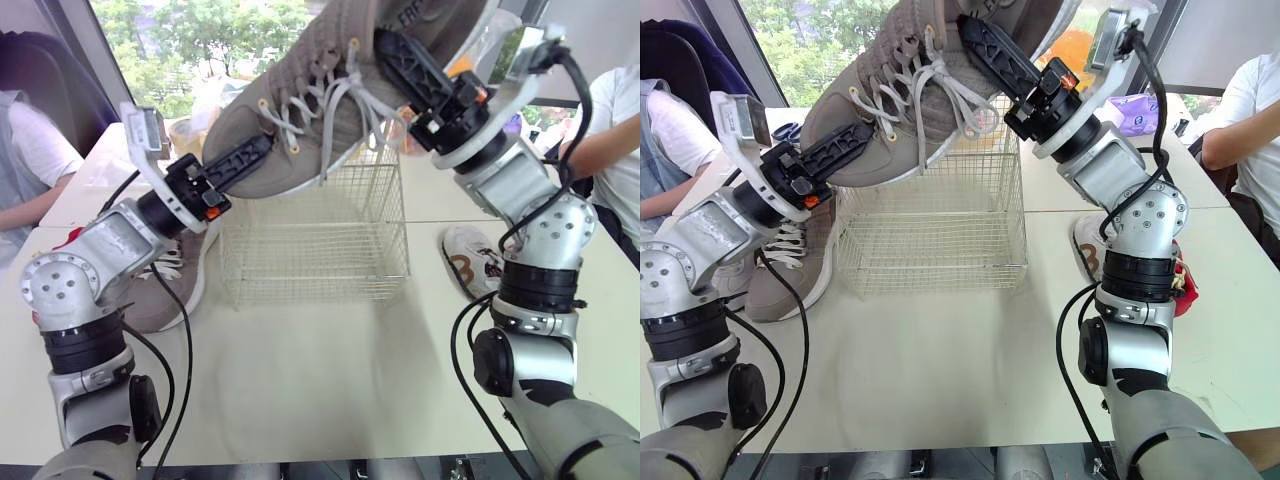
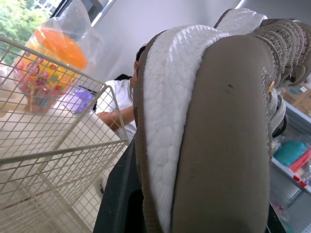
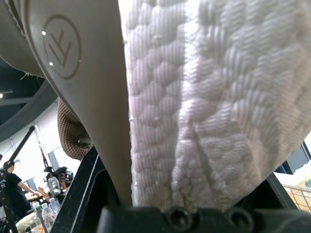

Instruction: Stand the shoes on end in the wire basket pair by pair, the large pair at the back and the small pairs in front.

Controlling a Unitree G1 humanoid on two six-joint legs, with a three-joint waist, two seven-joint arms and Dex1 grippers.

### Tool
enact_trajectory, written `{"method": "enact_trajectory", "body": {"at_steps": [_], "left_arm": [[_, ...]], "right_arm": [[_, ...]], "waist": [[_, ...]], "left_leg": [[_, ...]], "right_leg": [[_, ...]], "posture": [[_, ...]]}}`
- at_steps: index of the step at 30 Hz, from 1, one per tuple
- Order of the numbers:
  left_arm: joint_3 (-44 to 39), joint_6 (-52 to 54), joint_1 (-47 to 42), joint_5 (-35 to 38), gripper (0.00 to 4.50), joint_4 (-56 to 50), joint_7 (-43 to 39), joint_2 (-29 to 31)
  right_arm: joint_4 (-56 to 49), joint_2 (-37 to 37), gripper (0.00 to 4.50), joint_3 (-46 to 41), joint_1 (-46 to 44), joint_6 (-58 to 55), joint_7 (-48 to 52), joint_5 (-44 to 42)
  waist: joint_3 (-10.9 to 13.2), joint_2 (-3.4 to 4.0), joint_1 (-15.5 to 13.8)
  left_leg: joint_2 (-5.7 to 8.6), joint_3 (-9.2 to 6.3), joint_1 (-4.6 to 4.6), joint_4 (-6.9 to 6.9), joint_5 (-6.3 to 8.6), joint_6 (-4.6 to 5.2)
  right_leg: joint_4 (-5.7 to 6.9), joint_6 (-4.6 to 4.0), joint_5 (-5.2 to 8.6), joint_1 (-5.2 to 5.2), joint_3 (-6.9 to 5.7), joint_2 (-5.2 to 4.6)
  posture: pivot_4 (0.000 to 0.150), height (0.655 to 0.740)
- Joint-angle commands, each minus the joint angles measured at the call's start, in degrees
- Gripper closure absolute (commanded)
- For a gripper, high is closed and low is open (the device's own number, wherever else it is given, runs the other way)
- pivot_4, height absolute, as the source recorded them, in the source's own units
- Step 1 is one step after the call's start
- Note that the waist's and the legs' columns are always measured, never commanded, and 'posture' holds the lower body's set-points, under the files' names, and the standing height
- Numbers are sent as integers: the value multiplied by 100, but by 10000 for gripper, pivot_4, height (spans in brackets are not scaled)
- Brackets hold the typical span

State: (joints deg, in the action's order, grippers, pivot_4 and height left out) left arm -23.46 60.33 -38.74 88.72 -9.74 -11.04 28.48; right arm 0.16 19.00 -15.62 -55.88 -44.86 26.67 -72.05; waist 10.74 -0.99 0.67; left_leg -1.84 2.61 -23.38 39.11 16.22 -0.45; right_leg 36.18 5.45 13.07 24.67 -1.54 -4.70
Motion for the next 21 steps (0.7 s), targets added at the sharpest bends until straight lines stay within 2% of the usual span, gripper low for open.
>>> {"method": "enact_trajectory", "body": {"at_steps": [1,5,10,13,17,21], "left_arm": [[65,-115,-29,-262,18544,-108,-211,350],[247,-314,31,-1131,298,-187,-1114,1029],[277,-634,51,-1856,298,90,-1889,1565],[273,-712,137,-2091,298,151,-2170,1658],[236,-742,275,-2236,298,30,-2291,1625],[182,-733,448,-2245,298,-190,-2249,1541]], "right_arm": [[-249,56,26400,139,-494,-37,308,49],[113,368,26400,228,-894,-39,726,473],[1736,1279,26400,628,-2020,589,2220,1773],[3250,1595,26400,911,-2969,1441,3077,2732],[4829,1675,26400,1215,-3829,2645,3943,3833],[5752,1566,26400,1464,-4091,3555,4679,4661]], "waist": [[1,2,7],[2,3,12],[9,12,-5],[9,12,1],[9,12,34],[9,13,56]], "left_leg": [[0,0,0,0,0,0],[0,1,-1,-7,0,0],[1,6,-3,-9,0,0],[3,8,-6,-11,1,1],[2,14,-7,-25,1,1],[-1,17,-7,-39,1,1]], "right_leg": [[0,0,0,0,0,0],[-1,-1,1,5,-1,4],[-8,-3,2,7,0,3],[-18,-3,2,7,1,2],[-26,-1,1,12,6,2],[-24,-1,1,22,7,3]], "posture": [[1500,7400],[1500,7400],[1500,7400],[1500,7400],[1500,7400],[1500,7400]]}}
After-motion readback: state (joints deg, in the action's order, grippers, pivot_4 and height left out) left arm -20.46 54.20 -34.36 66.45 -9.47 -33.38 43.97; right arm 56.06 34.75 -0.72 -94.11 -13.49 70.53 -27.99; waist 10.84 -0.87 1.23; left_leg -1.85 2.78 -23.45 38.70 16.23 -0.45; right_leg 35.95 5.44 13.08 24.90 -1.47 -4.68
